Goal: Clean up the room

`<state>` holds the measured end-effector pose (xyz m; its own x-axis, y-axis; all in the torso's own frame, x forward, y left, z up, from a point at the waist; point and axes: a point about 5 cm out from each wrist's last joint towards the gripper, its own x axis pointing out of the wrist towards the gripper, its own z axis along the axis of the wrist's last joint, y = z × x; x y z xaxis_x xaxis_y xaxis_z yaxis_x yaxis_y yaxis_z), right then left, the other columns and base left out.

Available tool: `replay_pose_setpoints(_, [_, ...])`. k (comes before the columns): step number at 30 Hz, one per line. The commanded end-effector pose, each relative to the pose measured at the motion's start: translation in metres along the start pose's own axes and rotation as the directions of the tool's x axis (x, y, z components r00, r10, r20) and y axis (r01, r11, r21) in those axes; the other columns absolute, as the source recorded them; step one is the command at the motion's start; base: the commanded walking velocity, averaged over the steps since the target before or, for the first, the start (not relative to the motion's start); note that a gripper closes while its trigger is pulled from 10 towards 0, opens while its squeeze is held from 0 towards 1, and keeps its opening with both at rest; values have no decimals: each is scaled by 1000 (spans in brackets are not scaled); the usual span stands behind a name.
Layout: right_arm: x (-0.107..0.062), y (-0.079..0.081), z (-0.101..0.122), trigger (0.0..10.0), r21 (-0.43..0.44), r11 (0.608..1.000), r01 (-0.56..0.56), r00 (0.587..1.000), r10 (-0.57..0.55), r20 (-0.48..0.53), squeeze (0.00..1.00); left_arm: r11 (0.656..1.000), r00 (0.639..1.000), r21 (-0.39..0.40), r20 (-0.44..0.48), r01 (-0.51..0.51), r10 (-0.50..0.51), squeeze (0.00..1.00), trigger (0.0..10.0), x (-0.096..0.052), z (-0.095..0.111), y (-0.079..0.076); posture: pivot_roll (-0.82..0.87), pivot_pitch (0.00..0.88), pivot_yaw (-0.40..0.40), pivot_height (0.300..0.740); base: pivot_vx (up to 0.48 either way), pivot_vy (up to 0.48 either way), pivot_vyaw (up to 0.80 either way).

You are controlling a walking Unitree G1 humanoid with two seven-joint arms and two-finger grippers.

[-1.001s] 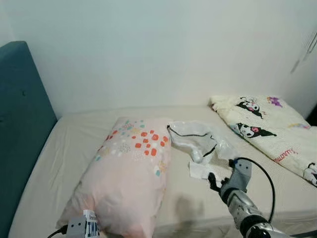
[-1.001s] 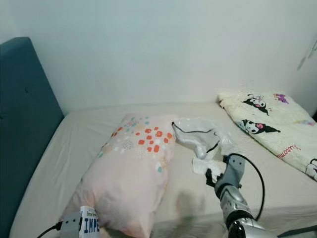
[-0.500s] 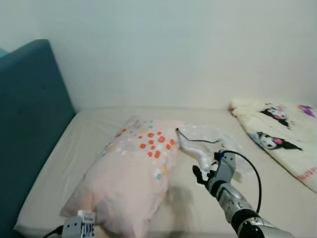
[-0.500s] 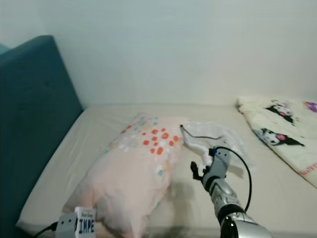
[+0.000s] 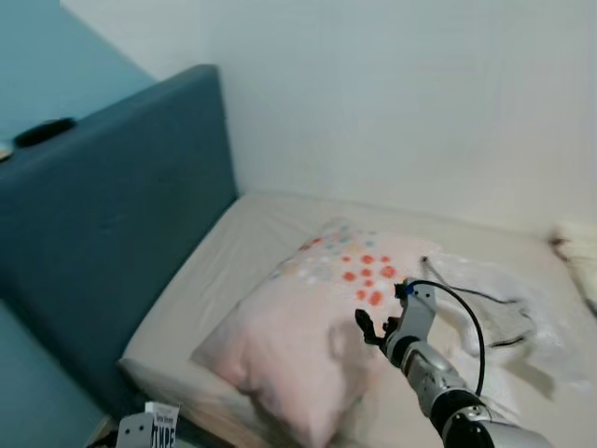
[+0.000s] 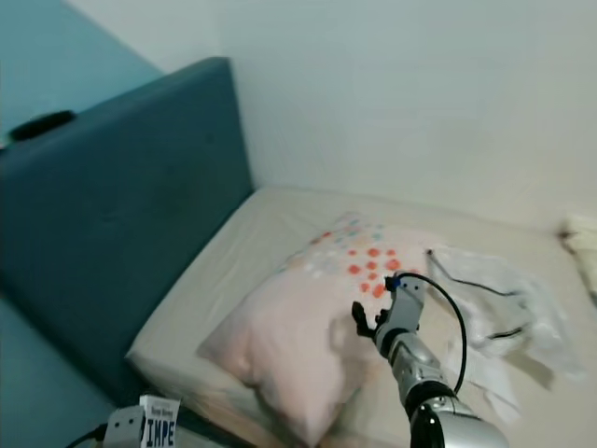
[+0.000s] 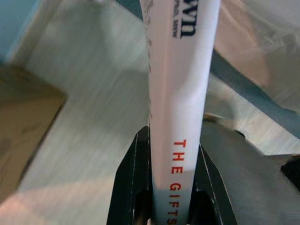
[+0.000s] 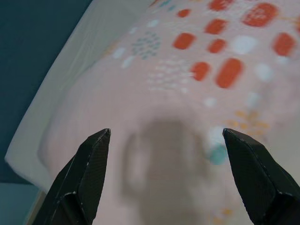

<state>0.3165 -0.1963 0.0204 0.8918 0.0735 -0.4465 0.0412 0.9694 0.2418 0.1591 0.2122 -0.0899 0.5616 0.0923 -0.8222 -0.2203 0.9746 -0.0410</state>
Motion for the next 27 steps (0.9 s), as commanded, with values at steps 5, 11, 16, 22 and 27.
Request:
replay_pose_setpoints(5, [1,-4,3,10000,-37,994,107,994,-108,-14,0,999,999,23,4,43,-43,0,10000,1,3,-5,16,0,-40,708,0,-279,290])
replay_pose_setpoints(11, [0,-7,1,10000,-9,992,128,992,-128,-18,0,999,999,-9,10,44,-44,0,10000,1,4,-6,12,0,-40,708,0,-461,0])
replay_pose_setpoints(16, [-1,-8,-6,10000,-6,991,132,990,-132,-54,0,1000,999,0,10,32,-32,0,10000,1,4,-6,9,0,-41,708,0,0,0])
replay_pose_setpoints(22, [-1,-7,-11,10000,-2,990,138,988,-137,-76,0,999,999,1,4,34,-34,0,10000,1,3,-7,6,0,-42,708,0,0,0])
replay_pose_setpoints(27, [-1,-4,-12,10000,26,992,127,988,-125,-87,0,999,999,0,1,35,-35,0,10000,1,0,-6,10,0,-42,688,0,0,0])
